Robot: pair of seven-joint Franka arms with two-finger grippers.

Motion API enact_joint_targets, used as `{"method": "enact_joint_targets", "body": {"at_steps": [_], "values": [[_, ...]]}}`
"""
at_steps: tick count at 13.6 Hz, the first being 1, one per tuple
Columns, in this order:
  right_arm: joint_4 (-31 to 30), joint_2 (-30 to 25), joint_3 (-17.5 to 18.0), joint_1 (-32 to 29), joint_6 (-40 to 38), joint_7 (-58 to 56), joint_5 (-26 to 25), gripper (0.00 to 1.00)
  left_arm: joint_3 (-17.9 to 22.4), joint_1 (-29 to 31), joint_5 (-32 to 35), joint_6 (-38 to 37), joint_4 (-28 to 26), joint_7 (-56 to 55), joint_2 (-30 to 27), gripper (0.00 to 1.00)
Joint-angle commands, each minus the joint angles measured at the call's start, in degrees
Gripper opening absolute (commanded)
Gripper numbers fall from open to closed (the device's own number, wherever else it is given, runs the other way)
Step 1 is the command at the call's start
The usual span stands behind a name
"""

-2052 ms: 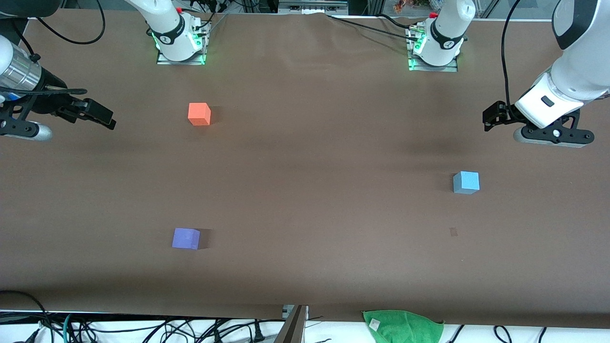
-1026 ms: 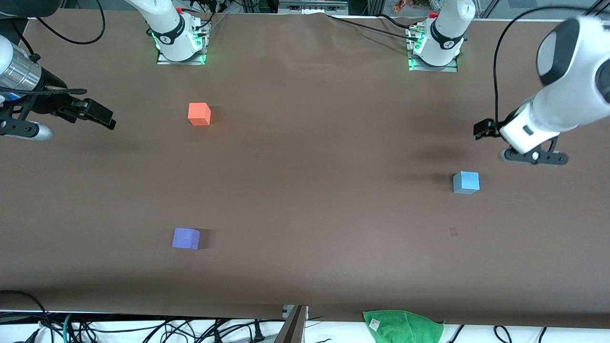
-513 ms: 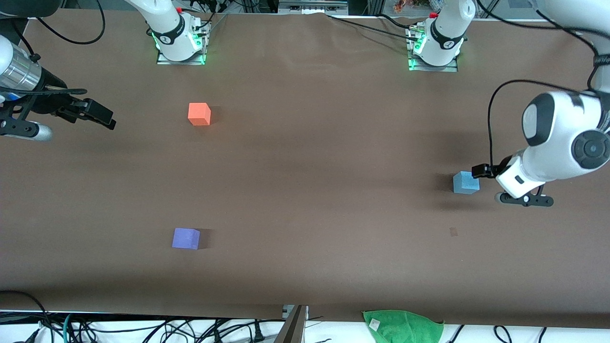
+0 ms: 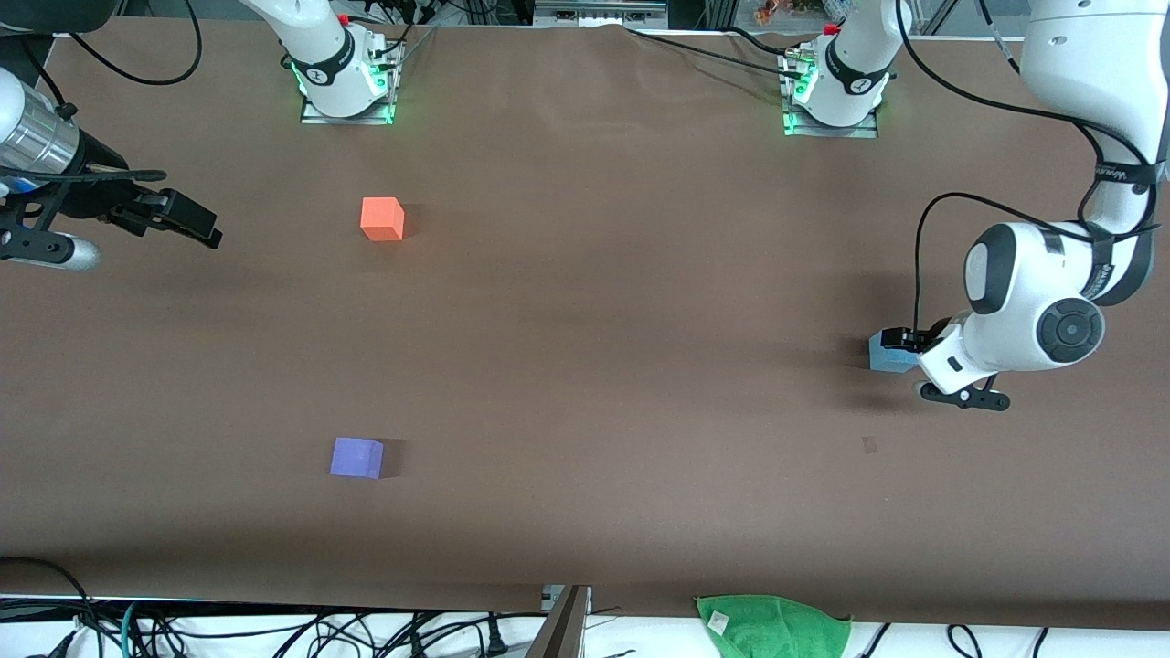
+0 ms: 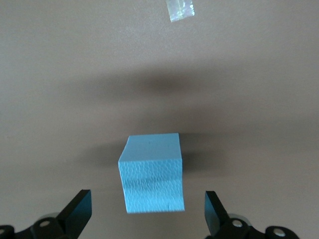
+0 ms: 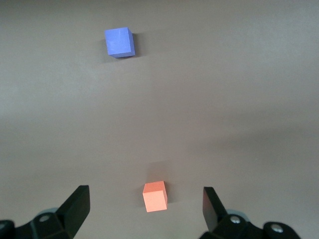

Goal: Place blue block between orange and purple blocks
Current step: 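Lower the left gripper down onto the light-blue cube, then close the left gripper on the light-blue cube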

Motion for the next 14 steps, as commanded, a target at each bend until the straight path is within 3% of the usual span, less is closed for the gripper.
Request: {"method": "enact_joint_targets", "body": {"at_steps": [1,4,5,6,7,9,12,14], "values": [[0.36,-0.19,-0.19,-0.07,0.09,-0.21,0.96,1.00,0.03,0.08,1.41,6.43,-3.42,1.22,1.72,1.00],[0.36,-0.19,-0.19,-0.16,0.09,-0.21,0.96,1.00,0.03,-0.01,1.41,7.42,-4.04,1.22,3.31,1.00],[0.36,-0.19,-0.19,-0.16,0.09,-0.30,0.96,1.00,0.03,0.08,1.41,7.33,-4.04,1.22,3.40,0.95],[0.36,-0.19,-0.28,-0.25,0.00,-0.30,0.96,1.00,0.03,0.08,1.41,7.24,-4.04,1.22,3.23,0.48],[0.36,-0.19,-0.28,-0.25,0.00,-0.30,0.96,1.00,-0.05,-0.01,1.50,7.07,-4.04,1.22,3.23,0.25],[0.36,-0.19,-0.28,-0.25,0.00,-0.30,0.96,1.00,-0.14,-0.27,1.50,6.72,-3.87,1.22,2.79,0.00],[0.36,-0.19,-0.28,-0.25,0.00,-0.30,0.96,1.00,-1.28,-0.97,1.50,1.37,-1.94,1.05,0.60,0.00],[0.36,-0.19,-0.28,-0.34,0.09,-0.30,0.96,1.00,-4.35,-1.24,1.41,-3.02,0.51,0.35,-0.81,0.00]]}}
